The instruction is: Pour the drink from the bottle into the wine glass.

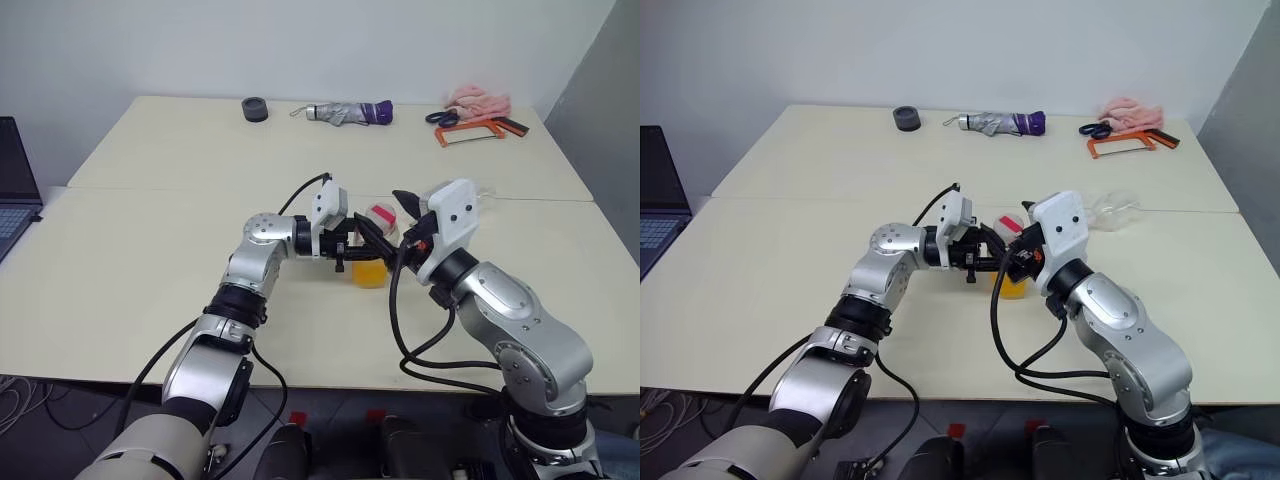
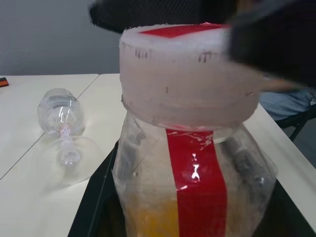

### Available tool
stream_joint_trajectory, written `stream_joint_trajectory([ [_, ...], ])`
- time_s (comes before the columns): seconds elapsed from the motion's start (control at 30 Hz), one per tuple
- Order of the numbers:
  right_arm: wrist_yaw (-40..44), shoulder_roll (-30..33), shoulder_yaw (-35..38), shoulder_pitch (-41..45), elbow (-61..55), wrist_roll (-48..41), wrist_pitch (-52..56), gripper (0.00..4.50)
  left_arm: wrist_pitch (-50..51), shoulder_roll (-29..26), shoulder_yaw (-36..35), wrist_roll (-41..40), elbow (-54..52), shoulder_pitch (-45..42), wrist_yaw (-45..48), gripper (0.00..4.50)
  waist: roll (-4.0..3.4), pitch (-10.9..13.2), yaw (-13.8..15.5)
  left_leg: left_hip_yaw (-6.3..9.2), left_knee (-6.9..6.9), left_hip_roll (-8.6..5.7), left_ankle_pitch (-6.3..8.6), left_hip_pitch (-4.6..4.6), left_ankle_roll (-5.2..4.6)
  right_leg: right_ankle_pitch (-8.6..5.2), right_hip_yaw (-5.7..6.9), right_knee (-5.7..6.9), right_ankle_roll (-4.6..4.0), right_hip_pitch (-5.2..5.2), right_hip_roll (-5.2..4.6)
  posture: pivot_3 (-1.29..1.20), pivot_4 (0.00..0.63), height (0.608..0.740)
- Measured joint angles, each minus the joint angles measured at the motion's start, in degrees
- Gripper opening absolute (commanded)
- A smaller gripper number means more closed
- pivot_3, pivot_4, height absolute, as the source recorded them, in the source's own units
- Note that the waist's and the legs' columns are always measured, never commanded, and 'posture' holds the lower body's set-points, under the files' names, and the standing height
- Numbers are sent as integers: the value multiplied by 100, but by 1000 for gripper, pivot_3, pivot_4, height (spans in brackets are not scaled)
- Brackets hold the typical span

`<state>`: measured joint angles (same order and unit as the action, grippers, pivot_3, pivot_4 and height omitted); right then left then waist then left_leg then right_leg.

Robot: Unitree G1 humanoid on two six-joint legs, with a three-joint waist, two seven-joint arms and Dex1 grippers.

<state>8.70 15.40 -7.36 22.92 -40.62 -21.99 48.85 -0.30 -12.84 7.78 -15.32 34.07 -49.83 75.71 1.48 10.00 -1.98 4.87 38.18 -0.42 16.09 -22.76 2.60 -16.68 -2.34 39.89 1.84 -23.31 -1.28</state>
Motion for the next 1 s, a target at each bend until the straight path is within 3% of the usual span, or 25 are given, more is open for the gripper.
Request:
stream_joint_trajectory([
  [0.07, 112, 45, -11, -7, 19, -37, 51, 1869, -17, -4, 1, 20, 20, 0, 1, 1768, 0, 0, -1, 0, 0, 0, 0, 0, 0, 0, 0, 0, 0, 0, 0, 0, 150, 740],
  [0.3, 596, 242, 80, 65, 264, -143, -165, 1876, -29, -36, -1, 34, 34, 0, 30, 1767, 0, 0, -3, -4, 1, -3, 0, 1, -1, 0, -1, 0, 0, 0, 1, 0, 150, 740],
  [0.4, 1563, 800, 208, 341, 748, -403, -499, 1876, -32, -57, -17, 18, 32, 0, 138, 1766, -1, 1, -2, -10, 1, -5, 1, 1, -2, 0, 1, -1, 0, 2, 1, 0, 150, 740],
  [0.53, 3583, 1956, 271, 1179, 1721, -933, -692, 1876, 9, -77, 83, -23, -80, -44, 522, 1765, -3, 4, -2, -21, 1, -6, 1, 1, -3, 0, 4, -5, 0, 3, 5, 0, 150, 740],
  [0.67, 4423, 2180, 261, 1631, 2343, -1088, -796, 1876, 118, -85, 104, -40, -138, -164, 618, 1764, -3, 4, -14, -19, -1, -1, 2, 3, -3, 0, 5, -4, -1, 4, 12, 0, 150, 740],
  [0.77, 4295, 2134, 338, 1490, 2302, -1042, -946, 2905, 156, -75, 102, -35, -146, -163, 521, 1763, -3, 4, -6, -12, 0, 5, 2, -2, -3, 0, 6, -4, -1, 1, 7, 0, 150, 740],
  [0.9, 3487, 1842, 896, 824, 1750, -1053, -940, 4308, 211, -131, 0, -28, -143, -159, 264, 1762, -3, 4, 17, 1, 4, 9, 1, -6, -2, 0, 2, 2, -1, 0, -9, 0, 150, 740],
  [1.0, 2696, 1525, 1162, 542, 786, -1247, -663, 4500, 203, -120, -21, -10, -137, -156, 183, 1762, -4, 4, 10, 4, 4, 9, 0, -6, -1, 0, 0, 2, 0, -1, -11, 0, 150, 740],
])
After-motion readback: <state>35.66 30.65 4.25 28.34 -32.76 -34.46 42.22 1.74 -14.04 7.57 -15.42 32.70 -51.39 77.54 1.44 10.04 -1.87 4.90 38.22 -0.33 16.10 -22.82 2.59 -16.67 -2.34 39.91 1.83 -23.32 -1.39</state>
